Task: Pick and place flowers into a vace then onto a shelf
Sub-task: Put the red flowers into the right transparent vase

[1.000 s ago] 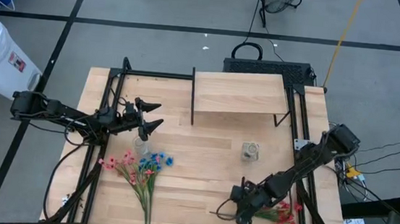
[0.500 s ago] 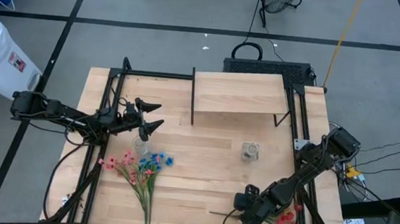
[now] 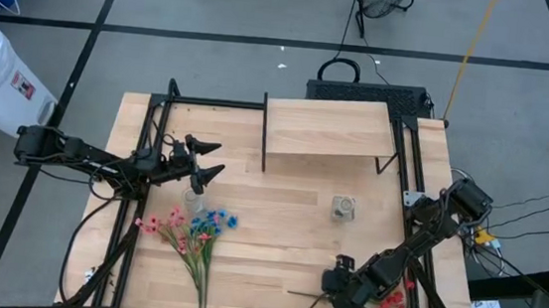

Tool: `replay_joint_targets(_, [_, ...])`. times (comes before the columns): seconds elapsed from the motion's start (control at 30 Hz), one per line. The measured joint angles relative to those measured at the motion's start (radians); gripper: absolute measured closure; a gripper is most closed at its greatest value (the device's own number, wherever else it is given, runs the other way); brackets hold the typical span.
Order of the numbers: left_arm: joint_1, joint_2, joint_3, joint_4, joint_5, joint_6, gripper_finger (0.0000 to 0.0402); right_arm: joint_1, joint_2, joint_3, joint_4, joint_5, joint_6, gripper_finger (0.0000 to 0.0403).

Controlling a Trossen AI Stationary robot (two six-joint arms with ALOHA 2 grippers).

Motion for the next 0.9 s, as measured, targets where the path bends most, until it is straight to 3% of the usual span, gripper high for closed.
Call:
replay_joint_targets(0.27, [0.000,0.000,0.000,-0.018,0.000,0.002,0.0036,0.015,0.003,-0.002,-0.009,0.076,-0.050,0.0246])
replay_joint_targets(0.67, [0.000,0.000,0.000,-0.018,-0.007,0.003,0.0037,0.009,0.031,-0.003,-0.017,0.107,-0.058,0.0390])
replay_joint_targets(0.9, [0.000,0.000,0.000,-0.018,-0.020,0.004,0.0037,-0.012,-0.002,-0.004,-0.005,0.097,-0.042,0.0398])
